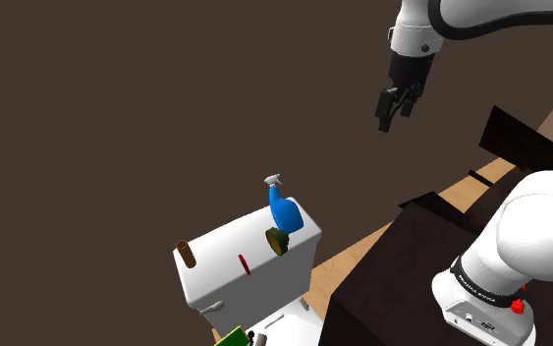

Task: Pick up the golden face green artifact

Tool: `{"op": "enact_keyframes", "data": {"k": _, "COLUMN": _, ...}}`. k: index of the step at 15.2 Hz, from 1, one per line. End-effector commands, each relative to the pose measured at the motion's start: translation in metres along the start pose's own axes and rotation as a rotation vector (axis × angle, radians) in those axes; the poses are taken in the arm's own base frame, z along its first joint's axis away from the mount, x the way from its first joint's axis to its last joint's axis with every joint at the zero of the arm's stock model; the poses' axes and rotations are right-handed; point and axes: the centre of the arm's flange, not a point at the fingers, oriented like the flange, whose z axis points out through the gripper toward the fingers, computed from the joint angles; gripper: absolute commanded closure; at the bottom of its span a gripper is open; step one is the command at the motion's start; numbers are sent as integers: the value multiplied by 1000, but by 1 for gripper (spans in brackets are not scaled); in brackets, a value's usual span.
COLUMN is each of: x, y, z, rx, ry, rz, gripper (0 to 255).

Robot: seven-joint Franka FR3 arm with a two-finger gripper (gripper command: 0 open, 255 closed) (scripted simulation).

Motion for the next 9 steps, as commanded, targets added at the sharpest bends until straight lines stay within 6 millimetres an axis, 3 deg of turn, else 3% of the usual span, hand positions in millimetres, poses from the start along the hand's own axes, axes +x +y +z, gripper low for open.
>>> {"op": "enact_keyframes", "data": {"k": 1, "x": 0, "y": 0, "z": 0, "rx": 0, "ry": 0, "rz": 0, "gripper": 0}}
{"op": "enact_keyframes", "data": {"k": 9, "x": 40, "y": -57, "z": 80, "rx": 3, "ry": -7, "rz": -5, "gripper": 0}}
